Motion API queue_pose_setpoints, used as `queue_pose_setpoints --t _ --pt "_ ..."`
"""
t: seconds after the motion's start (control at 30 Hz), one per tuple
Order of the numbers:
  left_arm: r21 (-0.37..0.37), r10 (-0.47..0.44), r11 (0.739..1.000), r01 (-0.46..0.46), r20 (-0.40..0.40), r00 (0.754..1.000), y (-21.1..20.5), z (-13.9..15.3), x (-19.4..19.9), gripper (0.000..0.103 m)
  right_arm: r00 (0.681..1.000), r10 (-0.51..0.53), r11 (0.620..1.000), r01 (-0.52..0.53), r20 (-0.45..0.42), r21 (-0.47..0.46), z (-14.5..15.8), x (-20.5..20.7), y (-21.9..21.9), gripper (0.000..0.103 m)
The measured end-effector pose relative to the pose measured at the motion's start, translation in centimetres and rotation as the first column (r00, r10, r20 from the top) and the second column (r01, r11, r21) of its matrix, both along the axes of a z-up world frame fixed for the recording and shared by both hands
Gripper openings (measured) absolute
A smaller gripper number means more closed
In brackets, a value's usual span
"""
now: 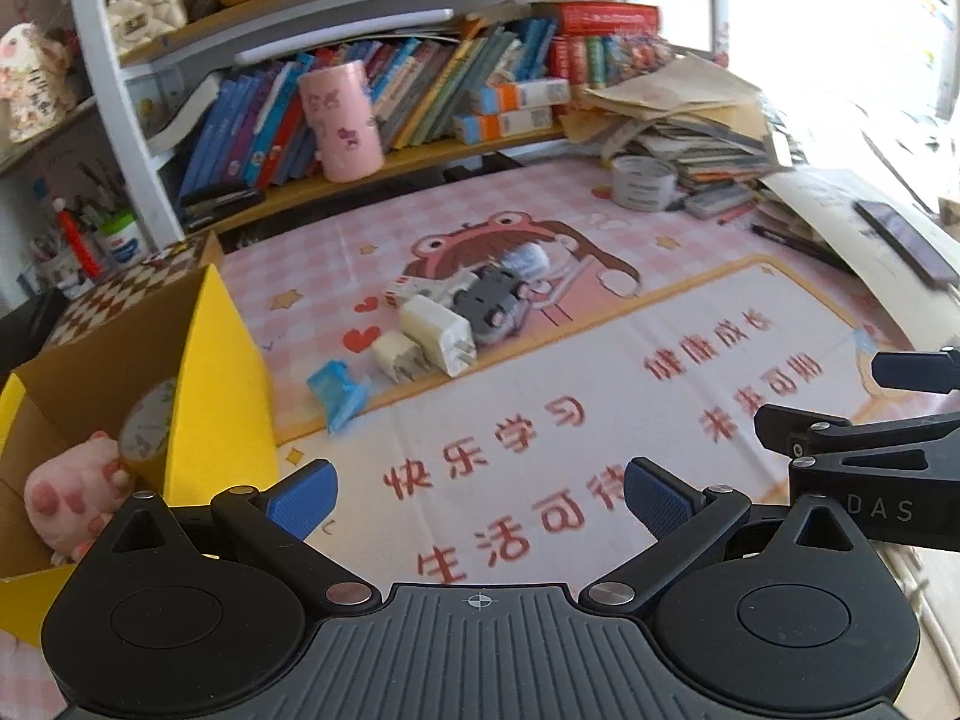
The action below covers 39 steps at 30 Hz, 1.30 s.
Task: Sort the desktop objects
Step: 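Move both tools toward the chargers and toy truck on the mat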
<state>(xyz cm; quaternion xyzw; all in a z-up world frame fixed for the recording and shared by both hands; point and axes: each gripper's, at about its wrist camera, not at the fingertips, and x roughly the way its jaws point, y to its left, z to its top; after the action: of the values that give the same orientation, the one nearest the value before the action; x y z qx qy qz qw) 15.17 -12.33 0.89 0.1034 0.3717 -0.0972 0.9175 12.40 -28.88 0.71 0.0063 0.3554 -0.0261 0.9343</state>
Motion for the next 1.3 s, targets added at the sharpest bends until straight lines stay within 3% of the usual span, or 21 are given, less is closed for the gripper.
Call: queue_pose_setpoints --t 0.27,0.6,1.0,1.3 --pt "0.000 0.159 0.987 -0.159 -0.020 0.987 0.1 0.0 2.6 0.103 0.987 0.158 0.987 -0.158 0.004 -0.010 0.6 4.7 -0.3 0.083" --pt "0.021 0.273 0.962 -0.273 -0.034 0.961 -0.7 -0.4 4.7 0.103 0.956 0.292 0.956 -0.292 -0.016 0.021 0.0 10.3 -0.9 0.083" --pt "0.027 0.318 0.948 -0.317 -0.044 0.947 -1.6 -0.9 6.4 0.103 0.930 0.365 0.930 -0.363 -0.037 0.049 -1.2 14.4 -1.3 0.083" --pt "0.061 0.288 0.956 -0.286 -0.041 0.957 -2.8 -1.4 8.6 0.102 0.934 0.356 0.934 -0.352 -0.046 0.064 -1.7 16.4 -2.1 0.083"
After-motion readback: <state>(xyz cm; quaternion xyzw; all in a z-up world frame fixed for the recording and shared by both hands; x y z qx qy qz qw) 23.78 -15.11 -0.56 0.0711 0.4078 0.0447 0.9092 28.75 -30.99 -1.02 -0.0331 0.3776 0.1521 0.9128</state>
